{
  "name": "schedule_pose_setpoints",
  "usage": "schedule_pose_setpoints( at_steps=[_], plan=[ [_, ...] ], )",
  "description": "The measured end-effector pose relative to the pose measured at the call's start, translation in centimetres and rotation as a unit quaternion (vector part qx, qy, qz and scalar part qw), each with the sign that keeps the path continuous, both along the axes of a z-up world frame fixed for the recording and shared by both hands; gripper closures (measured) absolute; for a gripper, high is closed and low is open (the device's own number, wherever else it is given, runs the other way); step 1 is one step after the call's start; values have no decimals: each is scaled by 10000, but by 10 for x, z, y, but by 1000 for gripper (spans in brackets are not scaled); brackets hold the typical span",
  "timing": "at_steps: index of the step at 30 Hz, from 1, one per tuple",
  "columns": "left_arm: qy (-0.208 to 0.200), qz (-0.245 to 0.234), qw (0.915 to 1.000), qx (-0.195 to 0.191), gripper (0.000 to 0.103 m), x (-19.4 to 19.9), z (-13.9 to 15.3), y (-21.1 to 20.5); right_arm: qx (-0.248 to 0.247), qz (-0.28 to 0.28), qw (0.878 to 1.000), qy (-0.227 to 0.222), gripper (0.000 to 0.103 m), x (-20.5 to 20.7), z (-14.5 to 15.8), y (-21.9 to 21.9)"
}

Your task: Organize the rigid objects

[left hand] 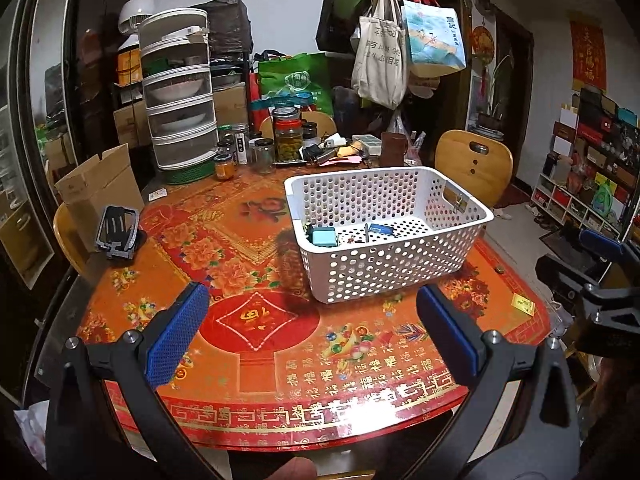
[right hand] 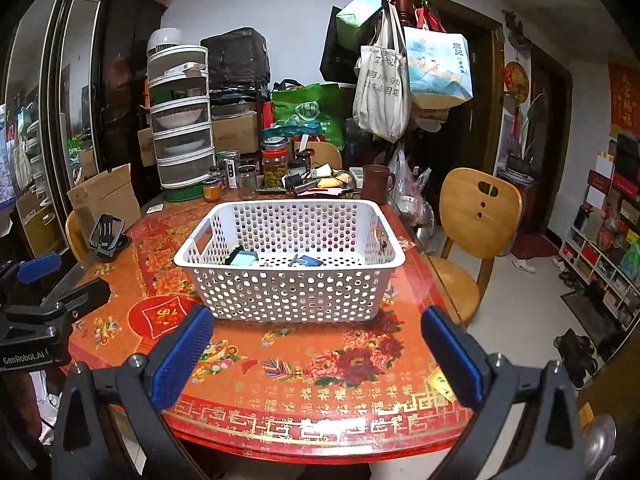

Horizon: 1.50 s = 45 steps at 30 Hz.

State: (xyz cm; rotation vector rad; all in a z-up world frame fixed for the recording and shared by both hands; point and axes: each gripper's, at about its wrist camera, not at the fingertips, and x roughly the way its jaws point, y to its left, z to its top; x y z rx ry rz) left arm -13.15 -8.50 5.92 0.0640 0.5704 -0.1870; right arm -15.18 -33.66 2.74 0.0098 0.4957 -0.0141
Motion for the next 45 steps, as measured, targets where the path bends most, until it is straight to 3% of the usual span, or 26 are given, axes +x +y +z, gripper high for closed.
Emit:
schedule_pose_setpoints(
  at_steps=[45],
  plan=[
    [32,30,10000,-73,1,0,-5,3,-53,101,9999,36,0,-4,1,8]
  ],
)
